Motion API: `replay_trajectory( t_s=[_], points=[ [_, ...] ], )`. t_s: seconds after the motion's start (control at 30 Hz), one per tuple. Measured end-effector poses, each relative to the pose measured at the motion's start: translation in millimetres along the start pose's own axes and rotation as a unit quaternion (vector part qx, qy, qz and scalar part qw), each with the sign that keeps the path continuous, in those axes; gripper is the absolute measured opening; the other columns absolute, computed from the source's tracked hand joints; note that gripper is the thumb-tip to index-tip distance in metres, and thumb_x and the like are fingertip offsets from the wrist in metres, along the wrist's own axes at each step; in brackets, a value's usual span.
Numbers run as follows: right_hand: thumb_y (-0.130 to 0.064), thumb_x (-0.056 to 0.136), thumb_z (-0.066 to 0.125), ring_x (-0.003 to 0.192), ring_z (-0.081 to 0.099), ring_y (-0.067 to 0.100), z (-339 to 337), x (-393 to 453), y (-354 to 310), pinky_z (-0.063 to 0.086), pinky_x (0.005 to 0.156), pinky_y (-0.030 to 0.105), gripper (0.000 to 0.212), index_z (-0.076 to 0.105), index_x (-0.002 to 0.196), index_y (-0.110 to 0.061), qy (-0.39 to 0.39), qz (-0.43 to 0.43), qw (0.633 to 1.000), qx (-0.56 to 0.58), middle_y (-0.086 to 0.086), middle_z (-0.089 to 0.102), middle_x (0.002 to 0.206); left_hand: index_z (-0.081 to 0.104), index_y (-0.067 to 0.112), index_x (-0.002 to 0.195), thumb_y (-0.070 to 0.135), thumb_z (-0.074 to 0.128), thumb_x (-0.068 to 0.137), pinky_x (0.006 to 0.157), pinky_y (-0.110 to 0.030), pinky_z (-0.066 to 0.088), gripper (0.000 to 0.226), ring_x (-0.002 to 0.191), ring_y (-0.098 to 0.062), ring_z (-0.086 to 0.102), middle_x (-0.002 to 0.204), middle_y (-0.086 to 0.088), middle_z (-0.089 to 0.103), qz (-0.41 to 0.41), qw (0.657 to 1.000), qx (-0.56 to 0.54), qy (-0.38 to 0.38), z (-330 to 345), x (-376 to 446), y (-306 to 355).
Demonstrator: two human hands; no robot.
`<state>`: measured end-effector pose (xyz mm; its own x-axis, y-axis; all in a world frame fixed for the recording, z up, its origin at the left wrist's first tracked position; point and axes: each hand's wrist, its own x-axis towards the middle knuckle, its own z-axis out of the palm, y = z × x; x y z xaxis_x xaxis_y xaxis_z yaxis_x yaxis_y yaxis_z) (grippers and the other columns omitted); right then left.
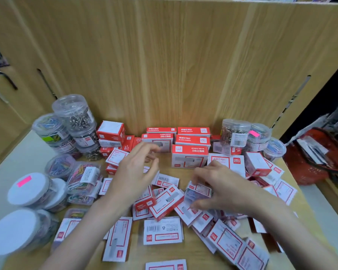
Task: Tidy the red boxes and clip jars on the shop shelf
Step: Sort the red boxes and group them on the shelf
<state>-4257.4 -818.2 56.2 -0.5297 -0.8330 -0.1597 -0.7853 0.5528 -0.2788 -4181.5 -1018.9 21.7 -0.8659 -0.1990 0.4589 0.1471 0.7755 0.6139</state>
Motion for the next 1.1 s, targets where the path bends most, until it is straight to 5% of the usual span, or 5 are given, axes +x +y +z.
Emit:
replay_trajectory(
  t_s=[0.17, 0.4, 0.77, 1.03, 1.1],
  points=[
    [-0.047, 0.068, 0.072, 0.092, 0.035, 0.012, 0, 7, -1, 0.028, 0.07, 0.022, 0.042, 0.04, 0.087, -0.027, -0.026, -0.006, 0.999, 0.027, -0.01, 0.04, 0.093, 0.06, 0.013, 0.1, 0.007, 0.055, 0.085, 0.073, -0.02, 0.046, 0.017, 0.086, 0.002, 0.055, 0.094, 0.007, 0.057, -0.033, 0.999, 0.028, 0.025, -14, -21, -4],
    [-0.031, 0.062, 0.081, 0.084, 0.041, 0.001, -10, 22, -23, 0.035, 0.073, 0.011, 0.045, 0.042, 0.087, -0.026, 0.115, -0.082, 0.97, 0.199, -0.006, 0.039, 0.094, 0.059, 0.019, 0.098, 0.017, 0.047, 0.084, 0.074, -0.016, 0.045, 0.018, 0.084, -0.001, 0.057, 0.094, 0.009, 0.058, -0.057, 0.996, 0.042, 0.049, -36, -56, -5],
    [-0.029, 0.067, 0.08, 0.094, 0.043, 0.004, 0, 98, -114, 0.027, 0.081, 0.001, 0.045, 0.055, 0.101, -0.015, 0.163, -0.199, 0.938, 0.235, -0.002, 0.044, 0.105, 0.06, 0.016, 0.097, 0.02, 0.047, 0.085, 0.069, -0.01, 0.04, 0.018, 0.077, -0.001, 0.054, 0.093, 0.01, 0.058, -0.122, 0.978, 0.121, 0.117, -80, -111, 3],
    [-0.031, 0.076, 0.072, 0.106, 0.045, 0.029, 40, 141, -149, 0.035, 0.095, 0.036, 0.04, 0.051, 0.101, -0.007, 0.103, -0.247, 0.956, 0.121, 0.013, 0.044, 0.115, 0.063, 0.015, 0.09, 0.026, 0.04, 0.082, 0.07, -0.002, 0.035, 0.027, 0.076, 0.003, 0.051, 0.089, 0.011, 0.058, -0.152, 0.973, 0.121, 0.125, -90, -134, 0],
    [-0.031, 0.079, 0.069, 0.113, 0.04, 0.029, 39, 136, -141, 0.028, 0.1, 0.032, 0.036, 0.056, 0.104, -0.008, 0.118, -0.237, 0.956, 0.123, 0.013, 0.045, 0.121, 0.063, 0.015, 0.09, 0.026, 0.04, 0.082, 0.069, -0.001, 0.035, 0.026, 0.075, 0.004, 0.05, 0.089, 0.012, 0.058, -0.159, 0.972, 0.121, 0.125, -90, -135, -3]
  ],
)
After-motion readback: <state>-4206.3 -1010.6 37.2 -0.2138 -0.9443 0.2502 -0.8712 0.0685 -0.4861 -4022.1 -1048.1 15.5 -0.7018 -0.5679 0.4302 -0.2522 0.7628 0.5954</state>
